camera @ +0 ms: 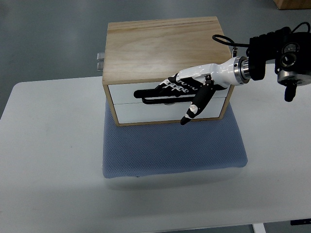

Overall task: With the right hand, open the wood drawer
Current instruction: 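Hook the right hand's fingers behind the upper drawer's black handle, then pull the upper drawer toward the robot with the right hand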

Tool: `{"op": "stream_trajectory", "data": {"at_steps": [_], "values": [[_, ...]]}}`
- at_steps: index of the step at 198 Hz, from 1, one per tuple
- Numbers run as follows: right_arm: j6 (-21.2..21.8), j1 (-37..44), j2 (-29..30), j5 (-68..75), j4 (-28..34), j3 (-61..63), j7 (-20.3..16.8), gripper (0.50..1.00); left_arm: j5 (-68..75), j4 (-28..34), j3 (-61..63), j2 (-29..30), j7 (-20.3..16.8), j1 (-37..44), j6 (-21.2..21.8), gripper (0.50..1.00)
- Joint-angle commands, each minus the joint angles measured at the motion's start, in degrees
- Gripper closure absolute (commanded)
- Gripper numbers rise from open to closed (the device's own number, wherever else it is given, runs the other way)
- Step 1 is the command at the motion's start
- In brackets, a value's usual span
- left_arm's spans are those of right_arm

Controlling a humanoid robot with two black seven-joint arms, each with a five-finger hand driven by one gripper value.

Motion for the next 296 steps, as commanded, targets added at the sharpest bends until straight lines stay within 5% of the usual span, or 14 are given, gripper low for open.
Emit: {"op": "stream_trajectory", "data": {"at_steps": [1,296], "values": [[-0.25,-0.02,0.00,0.00,0.00,-0.02,-0.05,0.550,0.00,-0.07,0.00,0.00,0.00,0.00,0.00,0.500],[11.88,3.32,-6.59,0.09,8.35,-2.66,-1.01,0.548,0.00,0.01,0.00,0.00,0.00,0.00,0.00,0.500]]}}
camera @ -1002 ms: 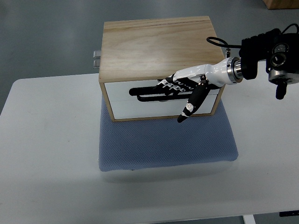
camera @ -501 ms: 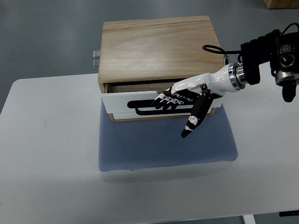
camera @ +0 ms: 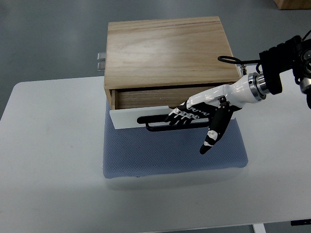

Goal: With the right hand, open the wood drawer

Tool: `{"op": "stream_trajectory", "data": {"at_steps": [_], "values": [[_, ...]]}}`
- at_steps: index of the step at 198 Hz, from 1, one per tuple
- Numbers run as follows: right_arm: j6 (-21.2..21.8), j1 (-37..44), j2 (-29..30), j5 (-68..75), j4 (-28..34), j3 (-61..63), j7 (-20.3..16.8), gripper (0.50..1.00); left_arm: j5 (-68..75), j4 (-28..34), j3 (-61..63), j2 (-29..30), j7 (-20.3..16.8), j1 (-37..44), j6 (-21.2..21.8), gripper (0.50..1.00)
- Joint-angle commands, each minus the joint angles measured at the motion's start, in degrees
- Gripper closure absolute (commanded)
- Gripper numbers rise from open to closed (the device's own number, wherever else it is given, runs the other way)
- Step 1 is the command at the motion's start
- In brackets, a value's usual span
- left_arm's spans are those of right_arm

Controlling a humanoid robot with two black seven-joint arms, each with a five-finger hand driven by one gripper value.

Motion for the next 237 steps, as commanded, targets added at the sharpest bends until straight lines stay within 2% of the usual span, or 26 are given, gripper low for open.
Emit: {"op": "stream_trajectory", "data": {"at_steps": [1,78,120,147,187,204,237], "values": [[0.09,0.72,-0.40,0.00,0.36,0.01,0.01,0.548,0.00,0.01,0.00,0.00,0.00,0.00,0.00,0.500],[1.58,2.21,-2.87,0.00,2.64,0.09,0.10,0.548,0.00,0.01,0.00,0.00,0.00,0.00,0.00,0.500],[1.85,4.50,-6.12,0.61,3.17,1.50,0.45,0.548,0.00,0.01,0.00,0.00,0.00,0.00,0.00,0.500],[0.97,5.91,-8.49,7.20,2.38,5.28,0.54,0.548,0.00,0.01,0.00,0.00,0.00,0.00,0.00,0.500],[-4.04,2.21,-12.27,14.50,-4.83,14.33,1.77,0.548,0.00,0.01,0.00,0.00,0.00,0.00,0.00,0.500],[-6.24,-3.23,-12.62,18.01,-10.36,21.36,2.30,0.548,0.00,0.01,0.00,0.00,0.00,0.00,0.00,0.500],[-9.49,-15.00,-12.18,18.72,-17.39,35.60,2.21,0.548,0.00,0.01,0.00,0.00,0.00,0.00,0.00,0.500]]}}
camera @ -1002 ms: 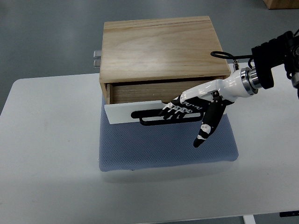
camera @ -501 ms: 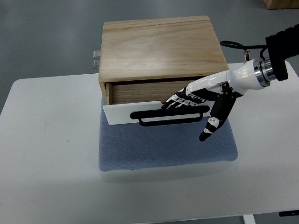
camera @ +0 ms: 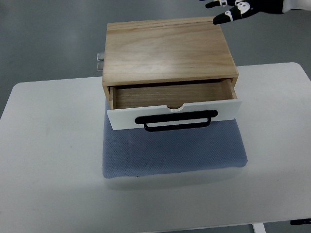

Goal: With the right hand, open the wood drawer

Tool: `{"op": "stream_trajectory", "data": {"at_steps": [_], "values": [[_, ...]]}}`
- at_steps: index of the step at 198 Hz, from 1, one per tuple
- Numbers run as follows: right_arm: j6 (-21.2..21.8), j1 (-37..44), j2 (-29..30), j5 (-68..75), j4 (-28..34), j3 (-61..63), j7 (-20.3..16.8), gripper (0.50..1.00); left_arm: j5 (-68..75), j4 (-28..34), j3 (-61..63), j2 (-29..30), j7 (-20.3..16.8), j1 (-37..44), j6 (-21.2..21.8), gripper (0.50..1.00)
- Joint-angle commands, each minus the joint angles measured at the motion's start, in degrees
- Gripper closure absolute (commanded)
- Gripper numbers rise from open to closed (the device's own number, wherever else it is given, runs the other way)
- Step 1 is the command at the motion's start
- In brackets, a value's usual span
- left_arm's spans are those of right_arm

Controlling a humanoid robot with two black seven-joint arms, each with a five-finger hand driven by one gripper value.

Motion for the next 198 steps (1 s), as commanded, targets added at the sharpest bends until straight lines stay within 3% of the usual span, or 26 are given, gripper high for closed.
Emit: {"op": "stream_trajectory", "data": {"at_steps": [1,38,72,126,163,198], "values": [[-1.63,-6.29,0.43,0.24,-3.90,7.76,-0.07,0.548,0.00,0.01,0.00,0.00,0.00,0.00,0.00,0.500],[-4.71,-17.01,2.80,0.16,-10.93,17.77,-0.07,0.548,0.00,0.01,0.00,0.00,0.00,0.00,0.00,0.500],[-4.88,-25.02,6.85,-0.46,-19.29,25.07,-0.16,0.548,0.00,0.01,0.00,0.00,0.00,0.00,0.00,0.500],[-3.48,-36.96,19.06,-11.70,-33.17,41.23,-0.25,0.548,0.00,0.01,0.00,0.00,0.00,0.00,0.00,0.500],[-2.86,-44.08,26.36,-22.52,-35.19,53.72,-0.42,0.548,0.00,0.01,0.00,0.00,0.00,0.00,0.00,0.500],[-3.30,-47.69,29.43,-23.13,-35.28,55.39,-0.60,0.548,0.00,0.01,0.00,0.00,0.00,0.00,0.00,0.500]]}}
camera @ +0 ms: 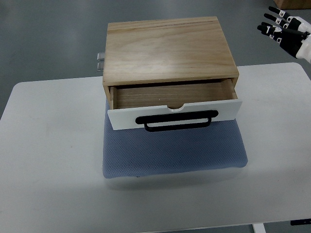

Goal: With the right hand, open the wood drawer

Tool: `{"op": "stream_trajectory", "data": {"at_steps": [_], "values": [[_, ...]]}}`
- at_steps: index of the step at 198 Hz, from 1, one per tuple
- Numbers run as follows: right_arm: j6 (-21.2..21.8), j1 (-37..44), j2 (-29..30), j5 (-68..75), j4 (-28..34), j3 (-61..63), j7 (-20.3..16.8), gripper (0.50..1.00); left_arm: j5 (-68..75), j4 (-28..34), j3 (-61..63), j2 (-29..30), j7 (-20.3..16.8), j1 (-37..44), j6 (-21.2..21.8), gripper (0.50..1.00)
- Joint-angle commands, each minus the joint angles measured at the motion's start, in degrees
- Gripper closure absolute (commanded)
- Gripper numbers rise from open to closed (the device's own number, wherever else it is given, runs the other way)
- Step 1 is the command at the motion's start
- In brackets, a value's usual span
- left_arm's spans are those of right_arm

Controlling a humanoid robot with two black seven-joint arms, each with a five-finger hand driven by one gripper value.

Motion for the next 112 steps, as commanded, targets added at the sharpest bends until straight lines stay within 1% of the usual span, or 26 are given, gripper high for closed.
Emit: {"op": "stream_trajectory", "data": {"at_steps": [1,45,112], "values": [[-0.49,-2.32,1.64,-0.21,-0.07,0.79,-0.06,0.548,0.00,0.00,0.00,0.00,0.00,0.00,0.00,0.500],[-1.37,-5.49,5.68,0.59,-1.48,5.10,0.29,0.548,0.00,0.00,0.00,0.00,0.00,0.00,0.00,0.500],[-1.28,-7.95,6.21,0.67,-1.65,6.86,0.64,0.548,0.00,0.00,0.00,0.00,0.00,0.00,0.00,0.500]]}}
